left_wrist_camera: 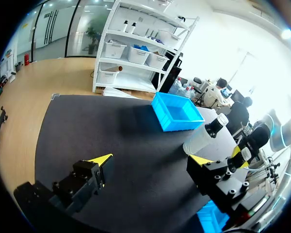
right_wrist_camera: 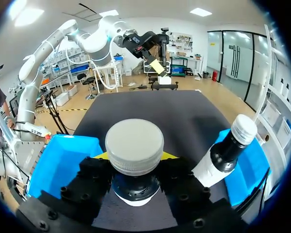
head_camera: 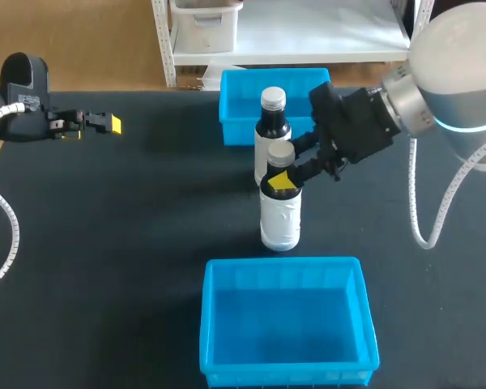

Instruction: Pick up the bottle, and place it in the far bin if it is heavy, or in the near bin if it is light.

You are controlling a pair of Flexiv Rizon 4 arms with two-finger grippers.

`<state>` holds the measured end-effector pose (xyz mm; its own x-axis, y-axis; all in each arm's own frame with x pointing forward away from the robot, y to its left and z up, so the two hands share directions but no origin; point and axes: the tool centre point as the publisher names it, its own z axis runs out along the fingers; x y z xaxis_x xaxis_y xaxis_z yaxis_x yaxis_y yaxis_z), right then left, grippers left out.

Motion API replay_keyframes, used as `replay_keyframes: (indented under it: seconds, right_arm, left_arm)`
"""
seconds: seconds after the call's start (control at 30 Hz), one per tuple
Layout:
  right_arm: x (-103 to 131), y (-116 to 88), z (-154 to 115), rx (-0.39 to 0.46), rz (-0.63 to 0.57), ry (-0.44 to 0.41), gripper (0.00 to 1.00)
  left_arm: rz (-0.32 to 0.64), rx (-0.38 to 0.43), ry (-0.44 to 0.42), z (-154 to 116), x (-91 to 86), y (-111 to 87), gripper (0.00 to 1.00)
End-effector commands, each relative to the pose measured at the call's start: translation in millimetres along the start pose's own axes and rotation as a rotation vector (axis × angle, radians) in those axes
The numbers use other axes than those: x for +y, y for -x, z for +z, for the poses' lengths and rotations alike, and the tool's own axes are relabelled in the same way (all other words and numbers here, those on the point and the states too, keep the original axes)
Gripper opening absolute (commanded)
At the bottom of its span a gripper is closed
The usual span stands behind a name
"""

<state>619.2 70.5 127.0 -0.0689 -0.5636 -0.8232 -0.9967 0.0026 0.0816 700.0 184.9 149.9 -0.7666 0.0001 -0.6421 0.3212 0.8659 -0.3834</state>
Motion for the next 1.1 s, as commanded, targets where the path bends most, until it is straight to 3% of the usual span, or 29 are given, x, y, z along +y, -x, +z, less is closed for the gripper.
replay_keyframes:
  seconds: [0.03, 0.27, 0.43, 0.63, 0.9, 1.1]
  right_arm:
    - [4.8, -0.9, -23.4, 0.003, 0.008, -0.031, 0.18]
    - [-6.3, -19.5, -65.0, 0.019, 0.070, -0.122, 0.16]
    - [-16.1, -32.2, -108.8, 0.034, 0.118, -0.225, 0.15]
    - [-14.8, -35.3, -152.6, 0.036, 0.154, -0.303, 0.16]
    - [3.2, -16.5, -184.4, 0.019, 0.154, -0.328, 0.16]
    - [29.1, 12.0, -187.6, 0.010, 0.109, -0.275, 0.14]
  left_arm:
    - [0.000, 0.000, 0.000, 0.0, 0.0, 0.0, 1.00]
    - [0.000, 0.000, 0.000, 0.0, 0.0, 0.0, 1.00]
    - [0.000, 0.000, 0.000, 0.0, 0.0, 0.0, 1.00]
    - [0.000, 0.000, 0.000, 0.0, 0.0, 0.0, 1.00]
    - [0.000, 0.000, 0.000, 0.0, 0.0, 0.0, 1.00]
    - [0.000, 0.000, 0.000, 0.0, 0.0, 0.0, 1.00]
